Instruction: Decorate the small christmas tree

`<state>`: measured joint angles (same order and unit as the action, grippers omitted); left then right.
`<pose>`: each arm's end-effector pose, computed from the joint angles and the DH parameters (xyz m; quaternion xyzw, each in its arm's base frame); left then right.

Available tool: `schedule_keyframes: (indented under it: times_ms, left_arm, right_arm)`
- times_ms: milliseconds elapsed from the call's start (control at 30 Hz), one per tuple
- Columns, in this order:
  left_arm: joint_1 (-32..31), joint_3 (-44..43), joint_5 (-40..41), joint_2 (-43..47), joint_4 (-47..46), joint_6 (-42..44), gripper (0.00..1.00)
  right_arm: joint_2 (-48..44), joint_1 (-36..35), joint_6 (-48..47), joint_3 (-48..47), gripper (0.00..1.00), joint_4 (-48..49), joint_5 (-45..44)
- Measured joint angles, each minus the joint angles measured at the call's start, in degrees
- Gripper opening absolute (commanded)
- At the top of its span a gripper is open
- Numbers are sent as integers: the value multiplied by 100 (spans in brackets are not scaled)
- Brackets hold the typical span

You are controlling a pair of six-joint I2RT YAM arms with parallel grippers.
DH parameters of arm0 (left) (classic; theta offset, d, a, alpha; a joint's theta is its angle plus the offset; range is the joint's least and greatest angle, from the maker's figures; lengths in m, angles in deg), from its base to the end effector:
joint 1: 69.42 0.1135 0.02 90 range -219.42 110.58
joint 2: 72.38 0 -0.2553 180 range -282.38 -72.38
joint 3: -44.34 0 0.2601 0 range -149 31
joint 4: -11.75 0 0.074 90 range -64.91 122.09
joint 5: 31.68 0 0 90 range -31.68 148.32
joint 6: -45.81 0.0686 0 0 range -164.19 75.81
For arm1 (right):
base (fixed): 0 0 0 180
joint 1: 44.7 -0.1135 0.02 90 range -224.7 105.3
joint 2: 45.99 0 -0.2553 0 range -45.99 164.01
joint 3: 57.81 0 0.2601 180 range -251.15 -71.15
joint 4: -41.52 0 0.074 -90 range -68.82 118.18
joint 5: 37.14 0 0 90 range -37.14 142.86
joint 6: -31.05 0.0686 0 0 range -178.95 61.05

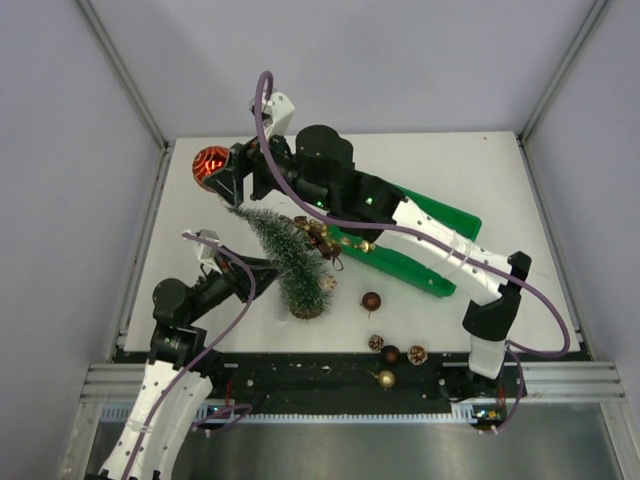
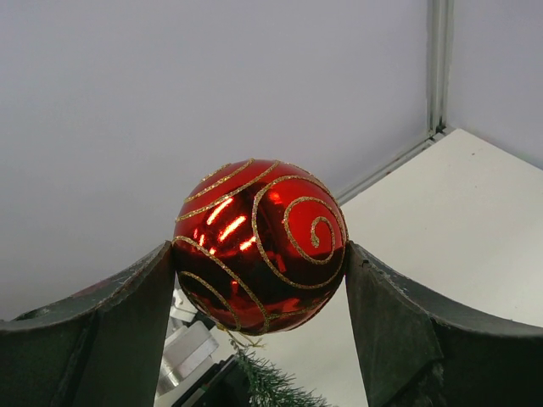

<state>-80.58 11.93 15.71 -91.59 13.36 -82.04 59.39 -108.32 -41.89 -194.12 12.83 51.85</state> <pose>0.1422 -0.0754 0.2819 0.1380 0.6380 -0.5084 0.5616 0.2025 0.4056 0.4989 -0.2681 0.6392 0.4619 0.5533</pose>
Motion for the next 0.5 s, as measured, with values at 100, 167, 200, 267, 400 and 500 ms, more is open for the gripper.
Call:
schedule_keyframes:
  times_ms: [100, 167, 200, 267, 400, 500]
  left_arm:
    - [0, 0, 2, 4, 0, 0, 31]
    - [0, 0, 2, 4, 0, 0, 31]
    - [0, 0, 2, 4, 0, 0, 31]
    - [0, 0, 2, 7, 0, 0, 30]
    - [0, 0, 4, 7, 0, 0, 30]
    - [0, 0, 22, 7, 0, 0, 29]
  right_arm:
    - [0, -24, 0, 0, 54, -9, 4]
    - [0, -39, 0, 0, 53, -13, 4]
    - [0, -42, 0, 0, 53, -13, 4]
    - [0, -50, 0, 0, 53, -13, 4]
    - [0, -52, -2, 0, 53, -28, 2]
    - [0, -52, -9, 0, 52, -48, 2]
